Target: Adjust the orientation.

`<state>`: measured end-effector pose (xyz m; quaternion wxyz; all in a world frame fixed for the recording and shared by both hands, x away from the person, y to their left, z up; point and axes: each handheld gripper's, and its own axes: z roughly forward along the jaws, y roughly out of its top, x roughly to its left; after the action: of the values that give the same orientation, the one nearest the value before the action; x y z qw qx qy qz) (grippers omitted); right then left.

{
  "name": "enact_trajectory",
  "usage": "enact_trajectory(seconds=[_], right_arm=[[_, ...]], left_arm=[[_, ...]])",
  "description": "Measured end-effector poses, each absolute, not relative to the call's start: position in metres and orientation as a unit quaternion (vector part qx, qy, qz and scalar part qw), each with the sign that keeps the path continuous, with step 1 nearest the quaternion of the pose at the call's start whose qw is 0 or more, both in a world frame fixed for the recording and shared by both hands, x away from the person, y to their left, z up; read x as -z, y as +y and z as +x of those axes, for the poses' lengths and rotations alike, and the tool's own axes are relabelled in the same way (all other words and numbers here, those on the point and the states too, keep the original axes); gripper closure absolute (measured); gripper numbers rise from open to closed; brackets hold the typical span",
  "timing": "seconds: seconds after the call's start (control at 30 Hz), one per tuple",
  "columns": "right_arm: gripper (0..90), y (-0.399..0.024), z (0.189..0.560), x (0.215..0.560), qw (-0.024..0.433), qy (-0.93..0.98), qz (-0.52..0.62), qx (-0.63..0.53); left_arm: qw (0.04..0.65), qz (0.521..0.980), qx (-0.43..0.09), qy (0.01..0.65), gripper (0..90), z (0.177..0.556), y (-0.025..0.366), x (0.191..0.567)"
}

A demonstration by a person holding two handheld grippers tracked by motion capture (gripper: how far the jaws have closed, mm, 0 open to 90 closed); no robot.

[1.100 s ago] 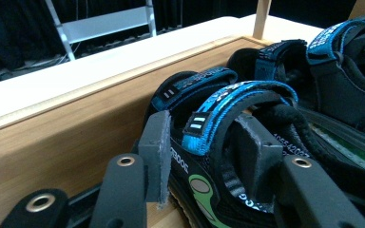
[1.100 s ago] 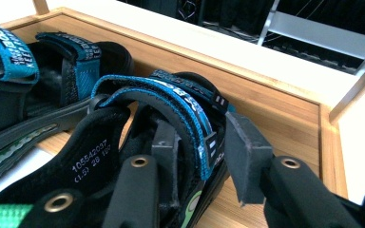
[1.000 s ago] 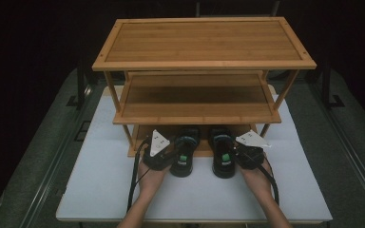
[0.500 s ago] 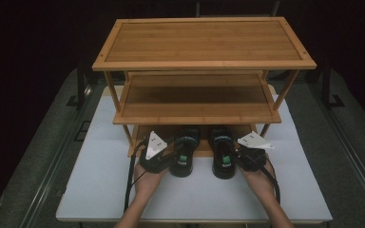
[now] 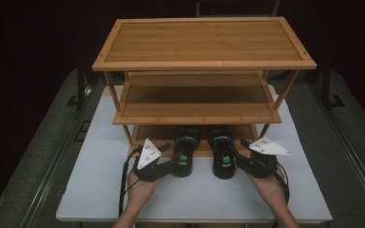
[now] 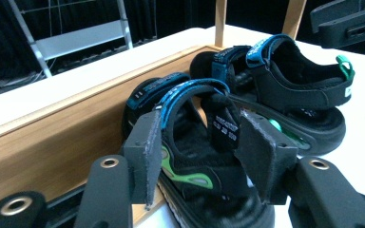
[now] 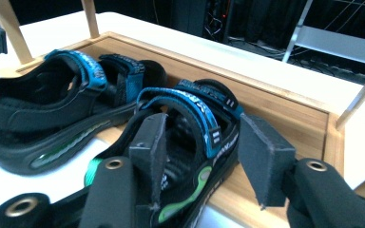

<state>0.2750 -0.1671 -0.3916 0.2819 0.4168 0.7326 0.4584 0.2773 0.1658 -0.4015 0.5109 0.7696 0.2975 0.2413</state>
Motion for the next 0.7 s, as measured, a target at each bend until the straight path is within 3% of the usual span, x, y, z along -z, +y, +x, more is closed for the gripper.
enact_trajectory(seconds=[0.33,0.7], right_arm=[[38.1,-0.182,0.243,0.394,0.247,0.744,0.404,-0.472],[27.2,-0.172,0.232,0.422,0.216,0.788,0.394,-0.422]], left_arm=[[0.512,0.778,-0.223,0.287,42.6,0.263,0.179,0.407],[0.492,0.804,-0.193,0.273,26.2,0.26,0.178,0.429]])
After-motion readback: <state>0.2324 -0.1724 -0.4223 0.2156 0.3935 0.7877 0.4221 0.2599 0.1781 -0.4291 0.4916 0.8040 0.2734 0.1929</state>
